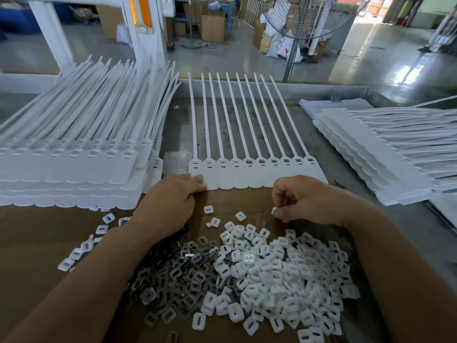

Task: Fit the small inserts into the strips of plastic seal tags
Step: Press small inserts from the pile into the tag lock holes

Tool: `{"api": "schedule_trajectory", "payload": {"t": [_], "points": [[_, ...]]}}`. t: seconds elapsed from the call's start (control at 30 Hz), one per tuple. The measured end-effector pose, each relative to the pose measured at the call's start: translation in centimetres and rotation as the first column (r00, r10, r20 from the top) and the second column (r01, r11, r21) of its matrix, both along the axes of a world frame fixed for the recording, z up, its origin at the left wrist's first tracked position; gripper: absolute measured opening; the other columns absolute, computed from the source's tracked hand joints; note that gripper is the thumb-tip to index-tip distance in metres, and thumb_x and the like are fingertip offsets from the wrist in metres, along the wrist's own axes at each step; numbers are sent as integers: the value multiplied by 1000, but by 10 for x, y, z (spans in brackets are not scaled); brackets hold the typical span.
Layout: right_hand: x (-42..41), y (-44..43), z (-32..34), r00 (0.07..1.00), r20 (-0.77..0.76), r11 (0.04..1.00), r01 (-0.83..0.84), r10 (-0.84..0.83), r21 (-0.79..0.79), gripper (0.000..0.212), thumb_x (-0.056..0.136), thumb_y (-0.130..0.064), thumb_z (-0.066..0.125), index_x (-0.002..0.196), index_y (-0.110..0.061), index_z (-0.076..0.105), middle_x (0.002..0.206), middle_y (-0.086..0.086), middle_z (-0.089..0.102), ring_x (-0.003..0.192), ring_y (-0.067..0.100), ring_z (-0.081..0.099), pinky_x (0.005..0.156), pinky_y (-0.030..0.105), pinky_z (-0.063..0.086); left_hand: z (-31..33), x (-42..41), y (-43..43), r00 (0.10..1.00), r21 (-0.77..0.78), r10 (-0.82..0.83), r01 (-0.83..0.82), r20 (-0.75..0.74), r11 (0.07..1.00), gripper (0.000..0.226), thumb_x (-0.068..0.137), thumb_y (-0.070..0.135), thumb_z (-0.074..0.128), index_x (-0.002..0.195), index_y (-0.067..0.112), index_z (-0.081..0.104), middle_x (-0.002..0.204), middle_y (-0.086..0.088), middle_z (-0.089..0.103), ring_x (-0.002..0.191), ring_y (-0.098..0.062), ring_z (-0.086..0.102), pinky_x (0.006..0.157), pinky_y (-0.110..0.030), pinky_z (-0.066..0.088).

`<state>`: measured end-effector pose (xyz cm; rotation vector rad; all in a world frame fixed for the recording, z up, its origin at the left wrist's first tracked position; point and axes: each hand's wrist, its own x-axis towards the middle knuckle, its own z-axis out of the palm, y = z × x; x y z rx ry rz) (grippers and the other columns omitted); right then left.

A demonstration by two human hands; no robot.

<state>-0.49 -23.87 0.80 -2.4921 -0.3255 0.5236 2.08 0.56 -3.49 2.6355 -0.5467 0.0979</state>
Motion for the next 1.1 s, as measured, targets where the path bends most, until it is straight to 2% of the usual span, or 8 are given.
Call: {"api": "schedule_trajectory", "payload": {"t": [0.07, 0.23, 0.4, 0.63, 0.77, 0.93, 1.0, 1.1], "points": [[0, 0, -1, 999, 12, 998, 40, -40, 47, 12, 84, -16, 65, 79, -21, 55, 70, -3, 65, 67, 7, 60, 71, 27, 51, 0, 1, -1, 1000, 7, 1, -1, 0, 1000, 43, 91, 4, 38, 128, 21, 51, 139, 12, 41, 132, -6, 30, 107, -18, 13], [4, 0, -4, 984, 140, 988, 97, -114, 118, 14, 86, -16, 62, 80, -28, 61, 72, -9, 64, 62, -5, 58, 58, 6, 43, 0, -1, 1, 1000, 9, 0, 0, 1, 1000, 42, 92, 5, 38, 129, 22, 50, 139, 12, 40, 132, -5, 29, 105, -16, 12], [9, 4, -6, 965, 179, 968, 156, -192, 198, 16, 87, -21, 61, 74, -30, 62, 59, -15, 61, 52, -5, 55, 54, 10, 40, 1, -1, 0, 1000, 7, -3, 3, 1, 1000, 42, 92, 5, 38, 129, 22, 50, 140, 12, 40, 132, -5, 29, 103, -13, 12], [24, 11, -6, 918, 258, 937, 234, -301, 261, 5, 85, -22, 64, 85, -22, 69, 75, -8, 67, 67, 4, 62, 62, 13, 48, 2, 2, -1, 1000, -1, 1, -1, -6, 1000, 44, 91, 4, 38, 129, 23, 50, 140, 13, 39, 132, -5, 28, 104, -14, 12], [39, 14, -8, 902, 280, 935, 268, -328, 234, 15, 83, -9, 66, 87, -23, 64, 81, -5, 65, 75, 7, 62, 65, 15, 50, 2, 2, -1, 1000, -10, 4, -4, -9, 1000, 44, 91, 4, 38, 128, 23, 50, 140, 12, 40, 132, -5, 29, 105, -16, 13], [63, 23, -16, 856, 256, 877, 366, -449, 312, 11, 84, -5, 63, 88, -16, 63, 74, -7, 63, 66, 5, 63, 56, 9, 50, 3, 3, -2, 1000, -23, 7, -7, -13, 1000, 45, 90, 3, 38, 128, 23, 51, 139, 13, 40, 132, -5, 29, 105, -16, 13], [71, 25, -19, 845, 279, 877, 375, -457, 301, 10, 85, -6, 63, 88, -16, 64, 78, -4, 64, 67, 4, 62, 62, 13, 51, 2, 3, -2, 1000, -27, 10, -10, -14, 1000, 45, 90, 2, 38, 128, 22, 51, 140, 13, 40, 132, -5, 29, 104, -15, 13], [80, 29, -22, 835, 368, 911, 350, -409, 216, 10, 86, -12, 62, 93, -15, 69, 79, -8, 60, 65, -3, 53, 59, 5, 39, 2, 3, -1, 1000, -23, 1, -1, 1, 1000, 44, 91, 1, 37, 127, 22, 52, 139, 12, 40, 132, -5, 30, 102, -13, 13]]}}
